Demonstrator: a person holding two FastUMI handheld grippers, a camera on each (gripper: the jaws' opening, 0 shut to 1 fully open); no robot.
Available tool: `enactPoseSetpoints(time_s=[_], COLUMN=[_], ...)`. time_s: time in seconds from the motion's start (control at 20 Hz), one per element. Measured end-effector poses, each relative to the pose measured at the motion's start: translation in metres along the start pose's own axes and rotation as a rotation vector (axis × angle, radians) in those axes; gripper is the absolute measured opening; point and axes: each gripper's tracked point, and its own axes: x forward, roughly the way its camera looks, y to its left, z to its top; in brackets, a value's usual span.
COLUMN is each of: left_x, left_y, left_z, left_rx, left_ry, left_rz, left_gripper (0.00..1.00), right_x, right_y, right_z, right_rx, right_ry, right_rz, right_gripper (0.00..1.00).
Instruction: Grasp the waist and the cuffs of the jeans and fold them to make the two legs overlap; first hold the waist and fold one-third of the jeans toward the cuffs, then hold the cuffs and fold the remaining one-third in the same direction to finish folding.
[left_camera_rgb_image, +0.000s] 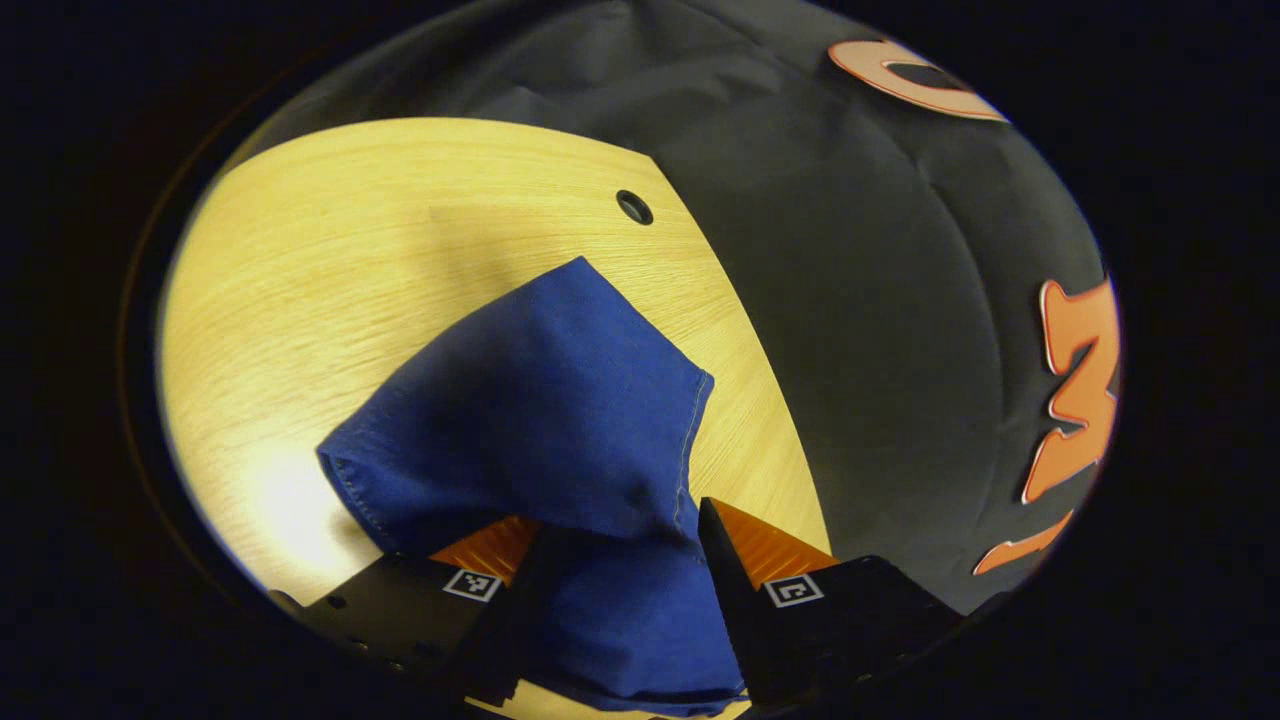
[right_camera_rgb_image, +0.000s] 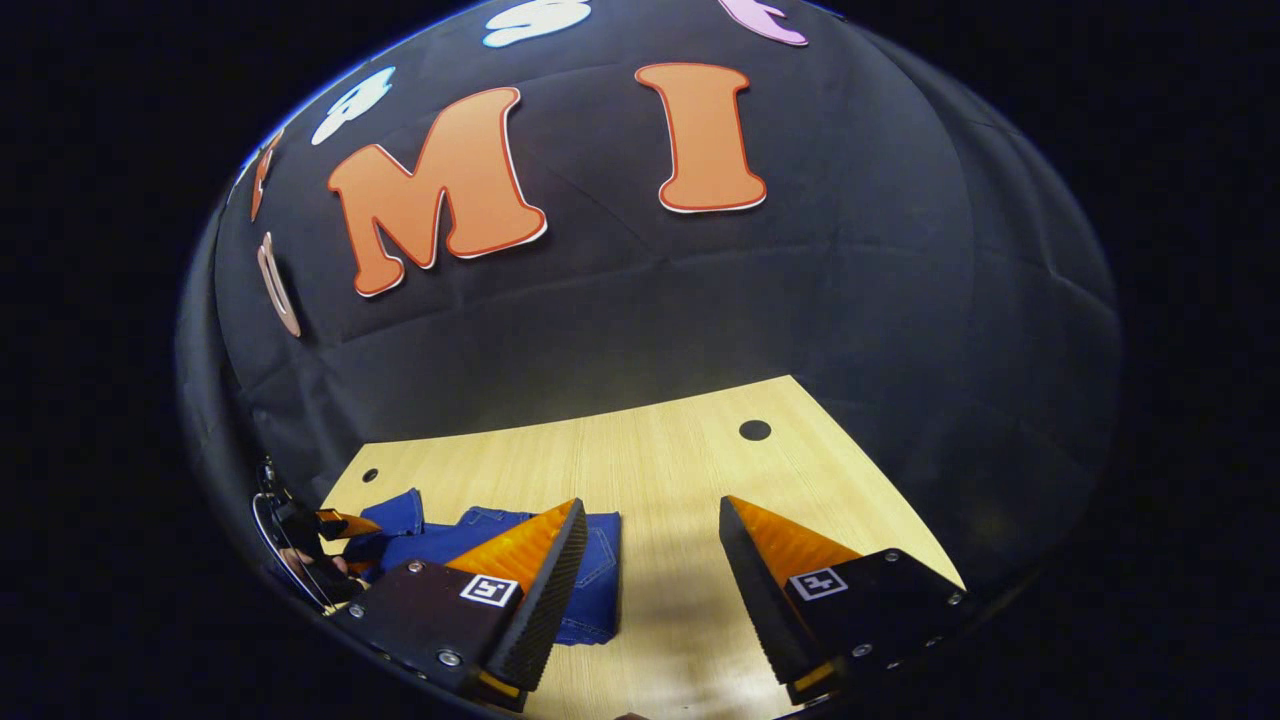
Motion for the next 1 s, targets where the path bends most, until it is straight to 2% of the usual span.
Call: enactPoseSetpoints(time_s=[0.15, 0.25, 0.3, 0.35, 0.4, 0.45, 0.5, 0.6, 0.7, 0.75, 0.8, 1.0], left_x=[0.019, 0.026, 0.018, 0.016, -0.013, -0.009, -0.019, -0.043, -0.062, -0.074, -0.067, -0.105], left_y=[-0.001, 0.003, -0.007, -0.023, -0.04, -0.059, -0.08, -0.108, -0.127, -0.124, -0.131, -0.195], left_z=[-0.003, -0.001, 0.004, 0.005, 0.021, 0.02, 0.017, 0.007, -0.014, -0.04, -0.054, -0.111], left_rx=[0.02, 0.092, 0.11, 0.133, 0.15, 0.179, 0.201, 0.254, 0.24, 0.259, 0.284, 0.377], left_ry=[0.016, -0.006, -0.027, -0.028, -0.072, -0.098, -0.082, -0.065, -0.01, 0.021, 0.046, 0.109], left_rz=[0.016, 0.078, 0.054, -0.005, -0.041, -0.084, -0.147, -0.202, -0.241, -0.259, -0.289, -0.428], left_gripper=[0.8, 0.34, 0.12, 0.05, 0.05, 0.01, 0.0, 0.0, 0.01, 0.01, 0.01, 0.01], right_x=[0.0, -0.001, -0.001, -0.002, 0.0, 0.0, 0.0, 0.001, 0.0, -0.001, -0.002, -0.007], right_y=[-0.012, -0.016, -0.016, -0.018, -0.017, -0.017, -0.014, -0.01, -0.004, -0.001, -0.001, -0.004], right_z=[0.001, 0.002, 0.002, 0.002, 0.002, 0.001, -0.001, -0.002, -0.003, -0.002, -0.001, -0.001], right_rx=[-0.006, -0.005, -0.005, -0.004, 0.001, 0.005, 0.009, 0.016, 0.017, 0.015, 0.013, 0.01], right_ry=[0.004, 0.006, 0.007, 0.009, 0.009, 0.012, 0.014, 0.019, 0.018, 0.014, 0.01, 0.003], right_rz=[-0.026, -0.038, -0.037, -0.043, -0.039, -0.037, -0.034, -0.02, -0.006, 0.002, 0.003, 0.012], right_gripper=[0.83, 0.83, 0.83, 0.84, 0.84, 0.84, 0.84, 0.84, 0.84, 0.84, 0.84, 0.84])
